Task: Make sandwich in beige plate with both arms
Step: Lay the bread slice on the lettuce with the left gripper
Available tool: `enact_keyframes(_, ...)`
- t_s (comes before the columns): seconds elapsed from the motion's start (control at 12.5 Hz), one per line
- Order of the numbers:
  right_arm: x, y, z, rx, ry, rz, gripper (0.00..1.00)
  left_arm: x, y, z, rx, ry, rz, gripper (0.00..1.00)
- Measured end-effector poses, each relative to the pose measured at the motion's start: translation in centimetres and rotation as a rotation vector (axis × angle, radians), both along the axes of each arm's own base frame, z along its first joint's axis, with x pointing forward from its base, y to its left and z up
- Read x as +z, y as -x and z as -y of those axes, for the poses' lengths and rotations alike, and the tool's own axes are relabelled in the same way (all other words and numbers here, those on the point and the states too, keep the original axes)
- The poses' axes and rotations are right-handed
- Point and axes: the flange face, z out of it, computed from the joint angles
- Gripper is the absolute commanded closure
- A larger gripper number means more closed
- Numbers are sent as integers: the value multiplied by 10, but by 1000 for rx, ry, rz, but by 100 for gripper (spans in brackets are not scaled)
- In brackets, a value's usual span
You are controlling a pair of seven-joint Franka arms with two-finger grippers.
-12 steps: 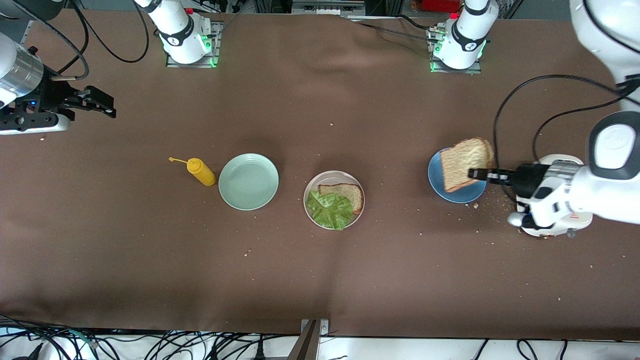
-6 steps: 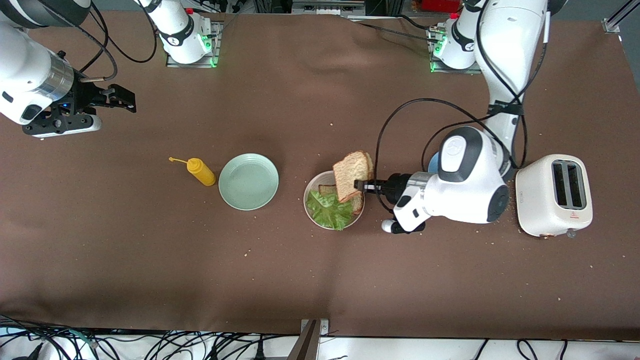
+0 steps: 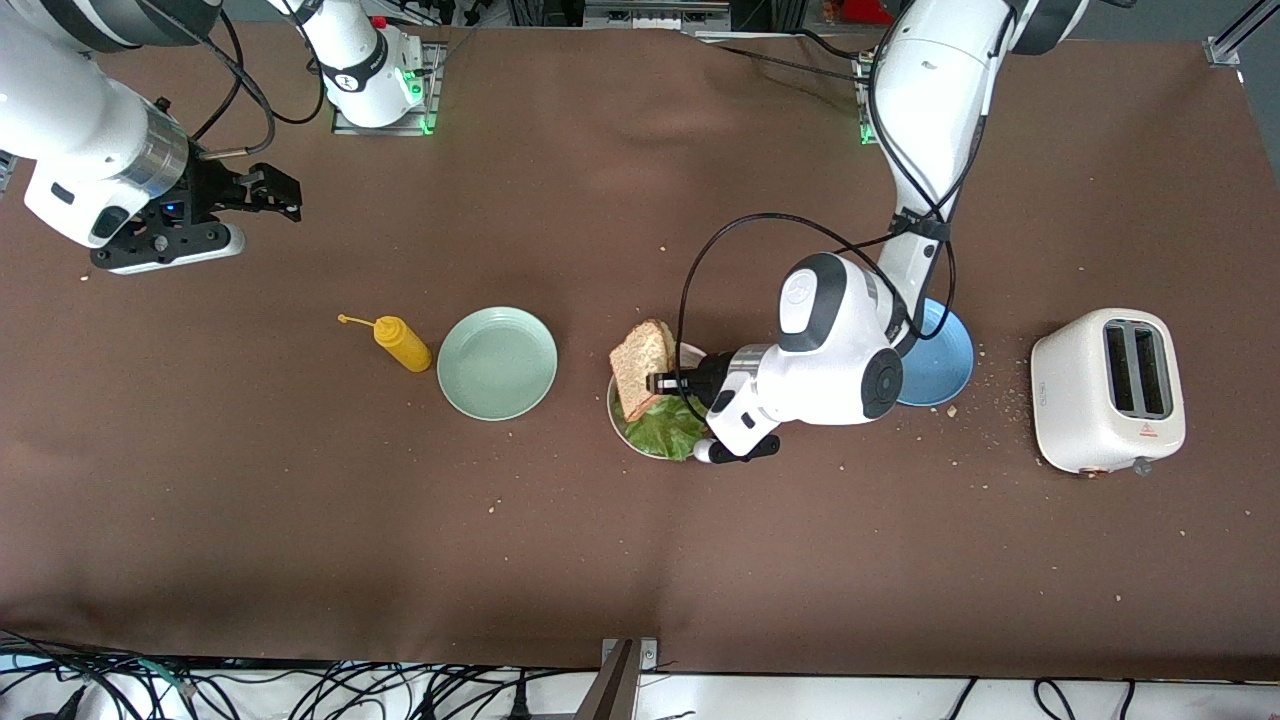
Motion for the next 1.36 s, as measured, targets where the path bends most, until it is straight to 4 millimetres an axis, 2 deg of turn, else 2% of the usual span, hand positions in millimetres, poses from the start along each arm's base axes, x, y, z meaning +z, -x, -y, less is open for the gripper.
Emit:
enact_keyframes(0.56, 7, -2, 0, -1, -3, 23, 0, -27, -1, 4, 33, -24, 20, 100)
enact_keyframes(0.8, 12, -15, 5, -11, -9, 114, 0, -42, 1, 7, 37, -36, 16, 100)
enact_keyframes(0.88, 13, -20, 7, -15, -13, 141, 0, -46, 1, 7, 40, -40, 16, 96)
enact_keyframes(1.12, 15, -29, 12, -24, -20, 177, 0, -50, -3, 0, 52, -51, 19, 66)
enact_keyframes(1.28, 14, -32, 19, -37, -20, 178, 0, -53, -8, -11, 67, -60, 18, 60)
enact_keyframes(1.36, 14, -33, 22, -42, -19, 177, 0, -56, -9, -16, 70, -67, 19, 49)
